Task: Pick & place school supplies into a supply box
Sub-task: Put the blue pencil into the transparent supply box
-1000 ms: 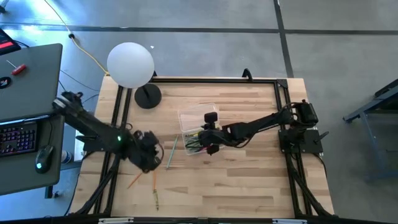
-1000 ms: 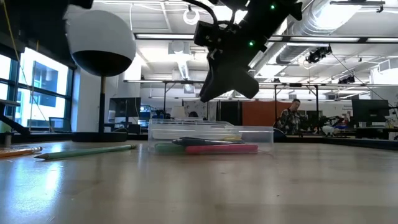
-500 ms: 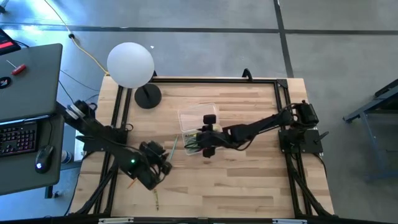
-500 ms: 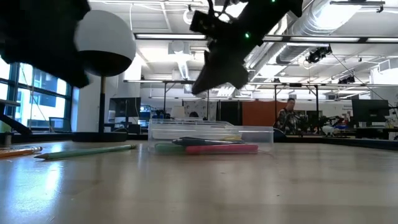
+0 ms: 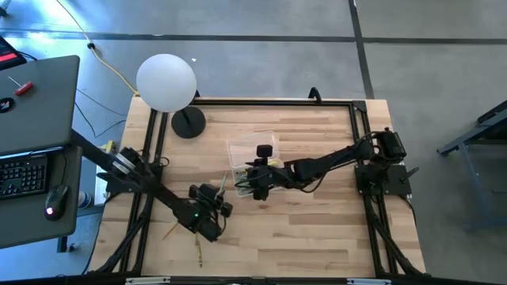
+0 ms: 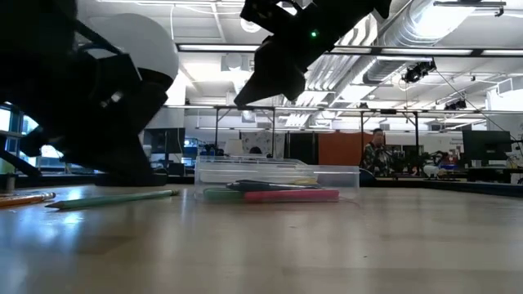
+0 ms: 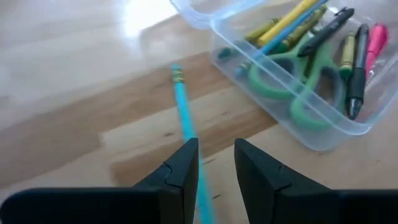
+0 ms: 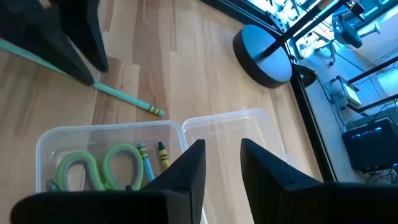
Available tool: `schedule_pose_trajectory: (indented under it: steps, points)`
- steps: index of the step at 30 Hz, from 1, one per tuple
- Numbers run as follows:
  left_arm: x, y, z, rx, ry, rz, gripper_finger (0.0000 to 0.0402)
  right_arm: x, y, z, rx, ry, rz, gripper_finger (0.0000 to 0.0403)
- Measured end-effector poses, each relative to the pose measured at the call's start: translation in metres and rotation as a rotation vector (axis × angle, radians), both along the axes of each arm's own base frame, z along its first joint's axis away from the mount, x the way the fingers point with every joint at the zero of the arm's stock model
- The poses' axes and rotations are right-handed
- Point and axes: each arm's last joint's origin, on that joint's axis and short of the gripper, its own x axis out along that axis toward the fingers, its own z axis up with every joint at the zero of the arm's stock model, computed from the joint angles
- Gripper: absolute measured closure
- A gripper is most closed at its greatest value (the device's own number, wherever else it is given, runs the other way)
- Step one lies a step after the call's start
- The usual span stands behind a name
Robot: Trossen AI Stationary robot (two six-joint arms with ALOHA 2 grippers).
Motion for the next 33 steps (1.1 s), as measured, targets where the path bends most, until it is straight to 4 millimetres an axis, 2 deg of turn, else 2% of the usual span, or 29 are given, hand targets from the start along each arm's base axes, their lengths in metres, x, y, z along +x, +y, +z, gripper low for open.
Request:
schedule_pose_trajectory:
  steps: [14,17,24,26,29,33]
  points:
    - [0.002,0.006,-0.032,-0.006,0.002,0.039,0.0271,-0.001,0.0,-0.001,0.001,0.019,0.004,0.0323]
    - [0.001,0.007,-0.039,-0.006,-0.005,0.055,0.0292,-0.001,0.0,-0.001,0.0,0.019,0.006,0.0323]
    - [0.0,0.008,-0.043,0.014,-0.042,0.065,0.0382,-0.002,0.003,-0.002,0.016,0.014,0.001,0.0323]
    - [0.002,0.008,-0.04,0.016,-0.068,0.07,0.0382,-0.002,0.006,-0.002,0.031,0.007,-0.003,0.0323]
    - [0.004,0.007,-0.024,-0.007,-0.048,0.074,0.0373,-0.004,0.015,-0.002,0.064,-0.001,-0.001,0.0324]
    - [0.005,0.004,0.016,-0.018,0.014,0.038,0.0383,-0.01,0.031,-0.006,0.054,0.04,0.03,0.0323]
